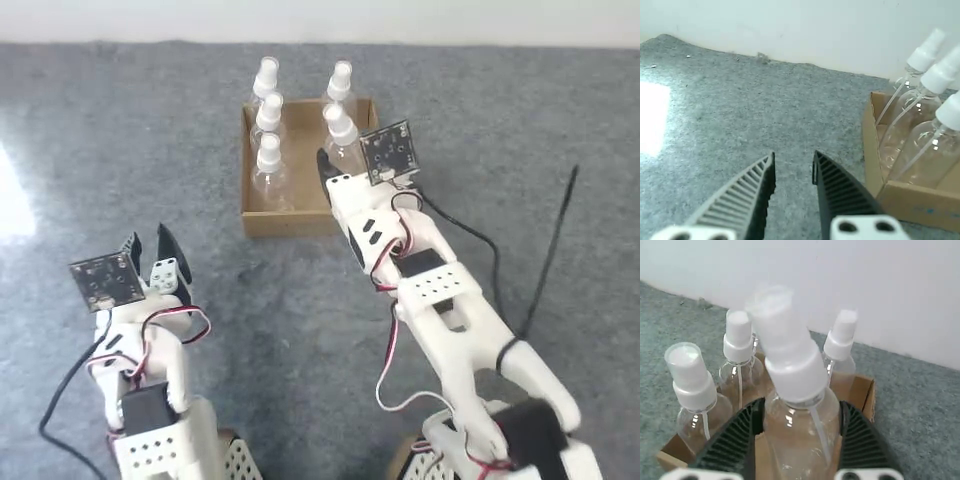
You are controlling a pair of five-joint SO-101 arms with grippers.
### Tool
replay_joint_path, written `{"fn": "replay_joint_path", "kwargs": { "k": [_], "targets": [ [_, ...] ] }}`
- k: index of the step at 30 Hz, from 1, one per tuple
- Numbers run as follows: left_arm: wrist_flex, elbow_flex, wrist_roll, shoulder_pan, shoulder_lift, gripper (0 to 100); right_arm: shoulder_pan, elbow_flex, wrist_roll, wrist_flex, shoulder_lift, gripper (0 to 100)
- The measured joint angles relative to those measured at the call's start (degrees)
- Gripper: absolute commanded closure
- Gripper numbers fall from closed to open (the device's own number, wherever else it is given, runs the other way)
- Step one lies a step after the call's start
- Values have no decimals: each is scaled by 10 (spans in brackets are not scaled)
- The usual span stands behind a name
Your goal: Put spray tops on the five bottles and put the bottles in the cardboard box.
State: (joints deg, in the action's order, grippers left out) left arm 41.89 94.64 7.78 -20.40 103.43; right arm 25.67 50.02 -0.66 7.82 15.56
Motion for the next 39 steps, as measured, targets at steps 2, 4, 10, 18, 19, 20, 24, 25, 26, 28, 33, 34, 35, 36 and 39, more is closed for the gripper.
{"fn": "replay_joint_path", "kwargs": {
  "k": [2, 4, 10, 18, 19, 20, 24, 25, 26, 28, 33, 34, 35, 36, 39],
  "targets": [
    [0, 0, 0, 0, 0, 880, 0, 0, 0, 2, -17, 939],
    [0, 0, 0, 0, 0, 880, -1, -4, 0, 2, -36, 939],
    [0, 0, 0, 0, 0, 880, -3, -50, 0, 2, -97, 939],
    [0, 0, 0, 0, 0, 880, -3, -82, 0, 2, -147, 937],
    [0, 0, 0, 0, 0, 880, -3, -86, 0, 2, -153, 936],
    [0, 0, 0, 0, 0, 880, -3, -90, 0, 2, -160, 936],
    [0, 0, 0, 0, 0, 880, -3, -106, 0, 3, -187, 936],
    [0, 0, 0, 0, 0, 880, -3, -111, 0, 3, -193, 936],
    [0, 0, 0, 0, 0, 880, -3, -115, 0, 3, -199, 936],
    [0, 0, 0, 0, 0, 880, -3, -123, 0, 5, -206, 935],
    [0, 0, 0, 0, 0, 880, -3, -127, 1, 9, -215, 935],
    [0, 0, 0, 0, 0, 880, -3, -127, 1, 9, -215, 935],
    [0, 0, 0, 0, 0, 880, -3, -127, 1, 9, -215, 935],
    [0, 0, 0, 0, 0, 880, -3, -127, 1, 9, -215, 935],
    [0, 0, 0, 0, 0, 880, -3, -127, 1, 9, -215, 935]
  ]
}}
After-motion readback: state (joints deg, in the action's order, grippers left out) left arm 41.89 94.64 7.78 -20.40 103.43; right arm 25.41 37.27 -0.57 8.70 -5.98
